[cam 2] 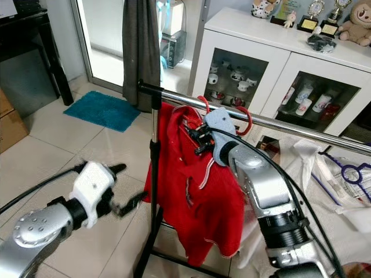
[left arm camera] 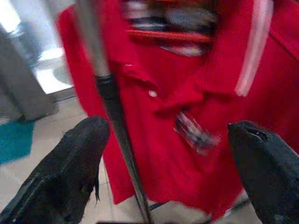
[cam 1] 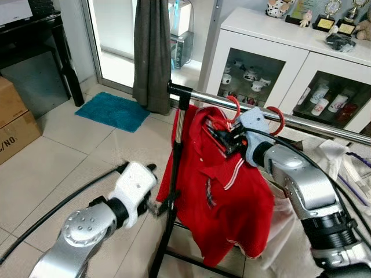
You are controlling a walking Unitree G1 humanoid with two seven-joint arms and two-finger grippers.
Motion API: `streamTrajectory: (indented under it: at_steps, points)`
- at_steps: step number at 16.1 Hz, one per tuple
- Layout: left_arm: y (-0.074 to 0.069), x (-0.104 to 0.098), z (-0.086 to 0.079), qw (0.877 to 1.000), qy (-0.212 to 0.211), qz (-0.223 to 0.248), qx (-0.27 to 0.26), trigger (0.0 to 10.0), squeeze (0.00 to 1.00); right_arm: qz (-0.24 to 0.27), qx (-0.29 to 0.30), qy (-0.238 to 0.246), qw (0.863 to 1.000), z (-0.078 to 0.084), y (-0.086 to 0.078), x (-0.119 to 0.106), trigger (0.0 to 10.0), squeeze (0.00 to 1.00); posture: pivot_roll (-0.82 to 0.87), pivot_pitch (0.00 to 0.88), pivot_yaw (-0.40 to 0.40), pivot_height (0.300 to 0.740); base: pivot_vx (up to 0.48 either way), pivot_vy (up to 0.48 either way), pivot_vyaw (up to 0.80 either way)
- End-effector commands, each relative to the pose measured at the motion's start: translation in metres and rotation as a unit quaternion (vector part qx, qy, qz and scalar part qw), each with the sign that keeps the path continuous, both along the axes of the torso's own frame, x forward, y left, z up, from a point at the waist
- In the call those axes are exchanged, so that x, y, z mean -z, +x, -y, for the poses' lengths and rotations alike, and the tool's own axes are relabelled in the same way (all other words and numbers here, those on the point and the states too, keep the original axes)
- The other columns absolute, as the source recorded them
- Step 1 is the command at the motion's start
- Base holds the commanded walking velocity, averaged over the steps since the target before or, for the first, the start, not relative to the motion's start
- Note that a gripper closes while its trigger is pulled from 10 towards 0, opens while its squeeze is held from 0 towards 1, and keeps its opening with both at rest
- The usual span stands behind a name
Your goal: Hang hanger
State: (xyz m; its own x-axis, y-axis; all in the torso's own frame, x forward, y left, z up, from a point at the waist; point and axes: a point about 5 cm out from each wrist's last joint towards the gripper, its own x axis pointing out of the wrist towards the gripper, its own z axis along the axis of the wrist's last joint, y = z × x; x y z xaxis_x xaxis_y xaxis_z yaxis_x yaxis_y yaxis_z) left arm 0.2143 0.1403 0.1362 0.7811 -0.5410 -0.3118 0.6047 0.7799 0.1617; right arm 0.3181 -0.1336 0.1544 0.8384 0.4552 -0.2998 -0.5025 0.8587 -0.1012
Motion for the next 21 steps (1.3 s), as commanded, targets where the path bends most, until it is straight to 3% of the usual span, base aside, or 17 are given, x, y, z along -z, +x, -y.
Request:
streamTrajectory:
  at_steps: [1, 5, 7, 10, 12, 15, 21]
  points:
    - [0.004, 0.000, -0.003, 1.000, 0.002, 0.003, -0.021, 10.0, 0.00, 0.047, 0.013, 0.035, 0.998, 0.008, -0.002, -0.018, 0.0, 0.00, -0.02, 0.000, -0.089, 0.740, 0.000, 0.000, 0.00]
    - [0.007, -0.002, -0.002, 0.999, 0.010, 0.038, -0.023, 10.0, 0.00, 0.089, 0.018, 0.066, 0.994, 0.013, -0.018, -0.035, 0.0, 0.00, -0.02, 0.000, -0.084, 0.740, 0.000, 0.000, 0.00]
    - [0.012, 0.000, -0.005, 0.998, 0.022, 0.045, -0.039, 10.0, 0.00, 0.099, -0.002, 0.068, 0.993, 0.007, -0.029, -0.038, 0.0, 0.00, -0.04, 0.000, -0.068, 0.740, 0.000, 0.000, 0.00]
    - [0.013, 0.003, -0.004, 0.998, 0.034, 0.042, -0.031, 10.0, 0.00, 0.040, -0.006, 0.026, 0.999, 0.005, -0.039, -0.014, 0.0, 0.00, -0.04, 0.000, -0.067, 0.740, 0.000, 0.000, 0.00]
    - [0.016, 0.003, -0.004, 0.998, 0.034, 0.045, -0.037, 10.0, 0.00, 0.016, 0.007, 0.025, 1.000, 0.006, -0.045, 0.000, 0.0, 0.00, -0.04, 0.000, -0.069, 0.740, 0.000, 0.000, 0.00]
    - [0.016, 0.006, -0.004, 0.998, 0.039, 0.039, -0.034, 10.0, 0.00, 0.019, 0.032, 0.062, 0.997, 0.007, -0.049, 0.005, 0.0, 0.00, -0.05, 0.000, -0.067, 0.740, -0.160, 0.000, 0.00]
    - [0.022, 0.004, -0.004, 0.998, 0.036, 0.043, -0.030, 10.0, 0.00, 0.021, 0.035, 0.071, 0.997, 0.007, -0.054, 0.005, 0.0, 0.00, -0.07, 0.000, -0.045, 0.740, -0.241, 0.000, 0.00]
